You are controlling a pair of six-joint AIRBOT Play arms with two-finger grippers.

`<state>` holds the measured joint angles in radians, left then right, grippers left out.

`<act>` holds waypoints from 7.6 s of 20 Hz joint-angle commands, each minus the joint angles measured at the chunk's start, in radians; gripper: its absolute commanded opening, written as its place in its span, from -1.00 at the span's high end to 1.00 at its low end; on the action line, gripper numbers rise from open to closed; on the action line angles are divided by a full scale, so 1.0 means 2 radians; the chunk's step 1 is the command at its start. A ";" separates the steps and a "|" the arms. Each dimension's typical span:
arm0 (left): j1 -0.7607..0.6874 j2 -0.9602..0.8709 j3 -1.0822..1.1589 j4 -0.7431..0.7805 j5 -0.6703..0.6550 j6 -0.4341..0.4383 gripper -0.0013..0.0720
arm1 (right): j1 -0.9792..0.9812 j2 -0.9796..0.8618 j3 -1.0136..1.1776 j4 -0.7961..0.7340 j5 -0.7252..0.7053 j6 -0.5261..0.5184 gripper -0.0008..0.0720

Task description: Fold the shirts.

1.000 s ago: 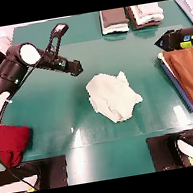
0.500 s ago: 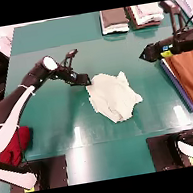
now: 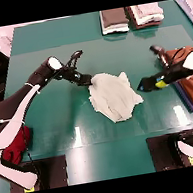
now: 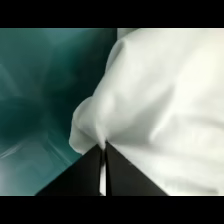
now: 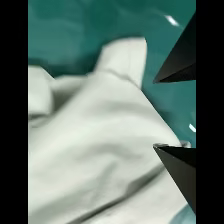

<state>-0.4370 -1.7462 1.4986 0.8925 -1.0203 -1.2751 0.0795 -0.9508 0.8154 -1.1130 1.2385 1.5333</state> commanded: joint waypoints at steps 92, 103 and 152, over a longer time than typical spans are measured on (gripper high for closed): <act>0.129 0.129 -0.047 0.065 -0.093 0.040 0.88 | 0.061 -0.158 -0.019 0.038 -0.087 -0.066 0.93; 0.230 0.411 0.160 0.096 -0.010 0.008 0.88 | -0.113 0.106 0.353 -0.031 -0.041 -0.058 0.94; 0.373 0.385 -0.409 0.106 -0.070 -0.010 -0.39 | -0.346 -0.038 -0.103 -0.039 0.087 -0.144 -0.35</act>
<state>0.3008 -1.0027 0.7506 1.1107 -1.1446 -1.2900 -0.4820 -1.0943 0.8146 -1.2961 1.4315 1.3144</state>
